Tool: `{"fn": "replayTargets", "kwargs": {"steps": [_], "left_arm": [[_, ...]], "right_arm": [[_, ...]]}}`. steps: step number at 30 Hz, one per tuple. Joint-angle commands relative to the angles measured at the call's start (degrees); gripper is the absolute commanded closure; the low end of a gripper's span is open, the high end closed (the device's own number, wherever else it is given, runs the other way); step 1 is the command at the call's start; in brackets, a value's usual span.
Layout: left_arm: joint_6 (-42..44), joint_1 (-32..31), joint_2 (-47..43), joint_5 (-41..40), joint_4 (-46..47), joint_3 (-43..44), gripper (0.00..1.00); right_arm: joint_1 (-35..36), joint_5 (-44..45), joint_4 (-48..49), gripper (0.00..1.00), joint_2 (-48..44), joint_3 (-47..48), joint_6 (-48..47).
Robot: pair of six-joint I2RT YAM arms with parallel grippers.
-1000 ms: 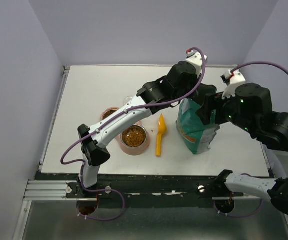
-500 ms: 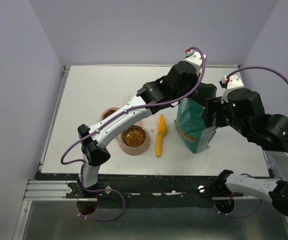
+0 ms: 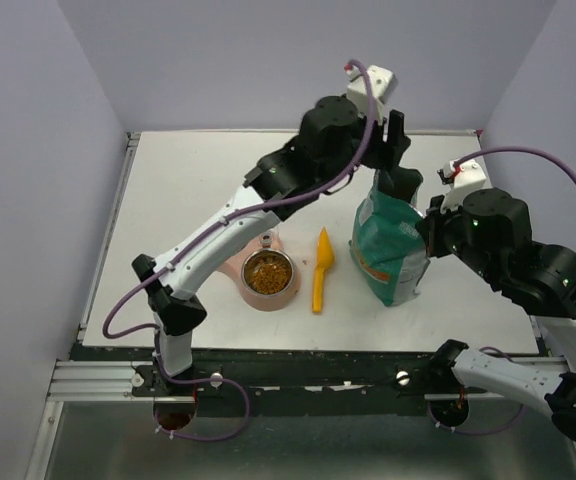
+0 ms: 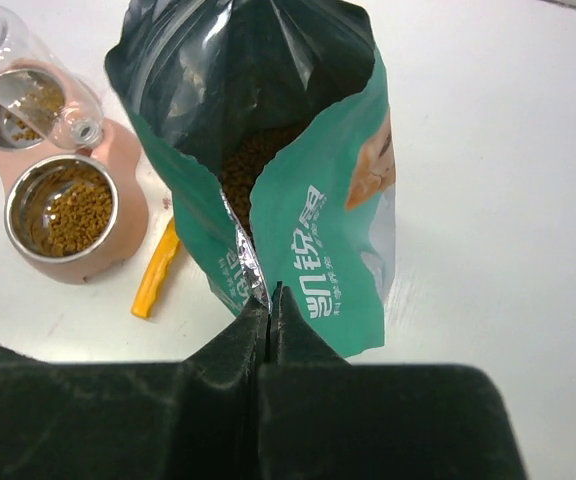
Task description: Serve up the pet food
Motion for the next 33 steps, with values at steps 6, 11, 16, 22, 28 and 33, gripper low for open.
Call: {"fn": "replayTargets", "kwargs": {"steps": [6, 11, 16, 22, 28, 33], "left_arm": [[-2.7, 15.7, -10.9, 60.3, 24.7, -14.3, 0.33], [-7.0, 19.1, -4.9, 77.6, 31.2, -14.7, 0.33], [-18.3, 20.5, 1.8, 86.9, 47.1, -15.7, 0.43], [-20.9, 23.2, 3.8, 89.2, 54.0, -16.6, 0.35], [-49.6, 24.0, 9.0, 95.0, 87.1, -18.7, 0.37], [-50.2, 22.4, 11.6, 94.1, 90.6, -20.7, 0.36]], "right_arm": [[0.3, -7.0, -2.7, 1.00, -5.7, -2.2, -4.8], [0.3, -5.5, -4.3, 1.00, -7.7, -1.1, -1.9], [0.3, -5.8, -6.2, 1.00, -7.6, 0.3, 1.0], [0.3, -4.4, -8.3, 1.00, -8.2, 1.2, 4.0], [0.1, -5.0, -8.8, 1.00, -6.9, 1.4, 4.9], [0.3, -5.2, -9.2, 1.00, -6.5, 2.0, 5.7]]}}
